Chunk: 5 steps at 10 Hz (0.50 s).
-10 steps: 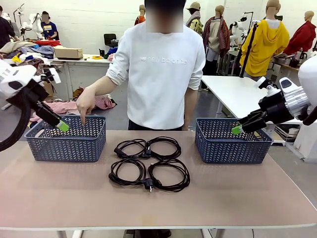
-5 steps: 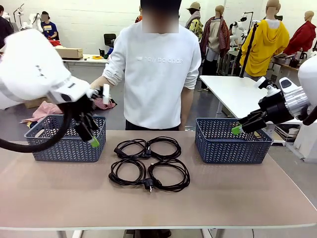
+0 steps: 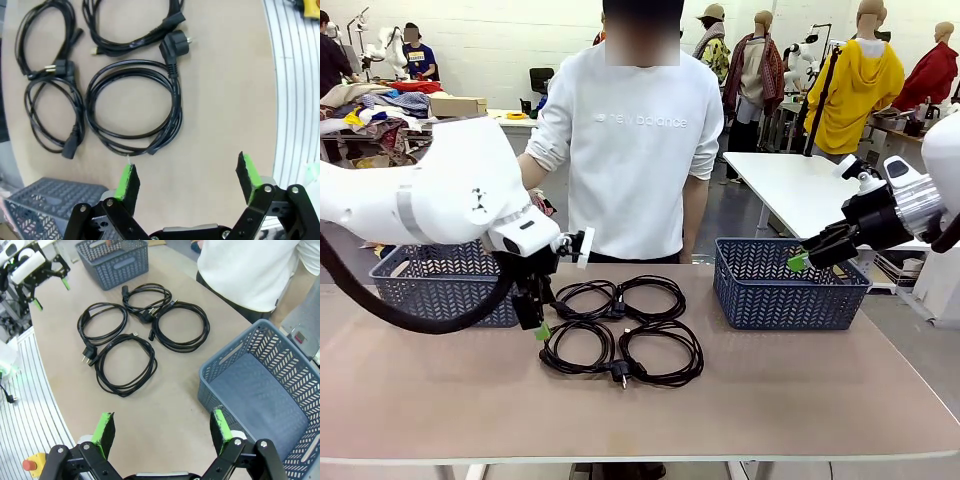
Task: Organize the cables according to human instructions.
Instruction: Pick up a bundle of cables and place it in the basket indicated by the human.
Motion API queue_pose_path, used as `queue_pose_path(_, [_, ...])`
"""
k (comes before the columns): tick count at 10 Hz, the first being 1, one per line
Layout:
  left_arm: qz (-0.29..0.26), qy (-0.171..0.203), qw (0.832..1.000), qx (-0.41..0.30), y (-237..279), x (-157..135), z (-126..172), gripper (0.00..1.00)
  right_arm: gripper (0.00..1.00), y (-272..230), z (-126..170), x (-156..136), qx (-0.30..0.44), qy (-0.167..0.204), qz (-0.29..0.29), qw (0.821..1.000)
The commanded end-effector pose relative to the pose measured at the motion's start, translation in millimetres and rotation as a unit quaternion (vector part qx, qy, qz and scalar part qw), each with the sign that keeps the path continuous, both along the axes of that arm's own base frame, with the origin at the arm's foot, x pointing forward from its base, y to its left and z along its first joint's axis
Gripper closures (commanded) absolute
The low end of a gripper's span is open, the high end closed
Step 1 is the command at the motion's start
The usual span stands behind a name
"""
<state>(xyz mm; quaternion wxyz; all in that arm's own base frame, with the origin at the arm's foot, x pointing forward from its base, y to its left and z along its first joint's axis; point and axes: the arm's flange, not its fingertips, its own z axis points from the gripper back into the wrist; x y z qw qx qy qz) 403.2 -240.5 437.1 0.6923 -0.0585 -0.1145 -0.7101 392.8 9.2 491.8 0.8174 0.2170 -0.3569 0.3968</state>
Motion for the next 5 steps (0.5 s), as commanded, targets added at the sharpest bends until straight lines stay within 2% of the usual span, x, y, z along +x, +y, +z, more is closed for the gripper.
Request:
queue_pose_path(1, [0.007,-0.007,1.0,0.012,-4.0,3.9,-2.5,0.0,0.0,-1.1,-0.9,3.8,0.01,-0.011,0.009,1.0])
queue_pose_path(5, [-0.003,0.001,1.0,0.003,-4.0,0.5,-5.9,0.0,0.0,-1.1,-0.9,3.8,0.01,-0.011,0.009,1.0])
